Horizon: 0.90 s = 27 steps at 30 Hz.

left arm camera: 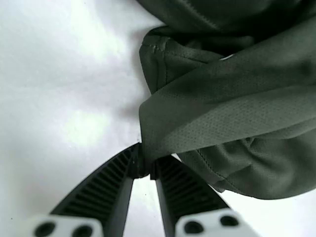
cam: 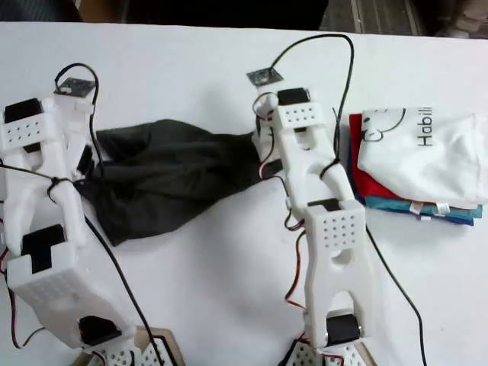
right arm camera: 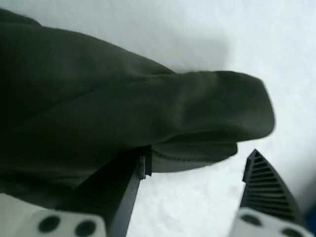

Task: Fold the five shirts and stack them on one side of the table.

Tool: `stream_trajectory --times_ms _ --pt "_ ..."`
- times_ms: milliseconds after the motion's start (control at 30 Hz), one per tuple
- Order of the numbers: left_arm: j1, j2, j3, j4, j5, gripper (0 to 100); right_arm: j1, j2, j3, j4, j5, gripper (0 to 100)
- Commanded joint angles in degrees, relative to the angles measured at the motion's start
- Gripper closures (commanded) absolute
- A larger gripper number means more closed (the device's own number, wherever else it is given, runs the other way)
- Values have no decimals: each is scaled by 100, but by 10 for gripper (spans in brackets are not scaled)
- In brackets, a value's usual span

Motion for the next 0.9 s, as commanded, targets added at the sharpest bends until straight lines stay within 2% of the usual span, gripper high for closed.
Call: stream_trajectory --times_ms 0,133,300,367,533,733,867 --pt "18 -44 -31 -35 26 976 -40 207 -360 -163 -105 693" --pt "18 -35 -31 -35 26 976 48 330 -712 -57 -114 710" --pt "18 -35 -31 -44 26 976 57 330 -993 215 -114 893" --pt "18 -35 -40 -44 26 976 57 330 -1055 259 -79 934" --pt "18 -26 -31 -53 26 976 189 321 -1187 321 -70 943" --pt "53 -62 -84 -53 26 976 708 321 -2611 1297 -70 942" --pt "220 -62 -84 -18 26 976 1121 136 -2980 1332 -62 944"
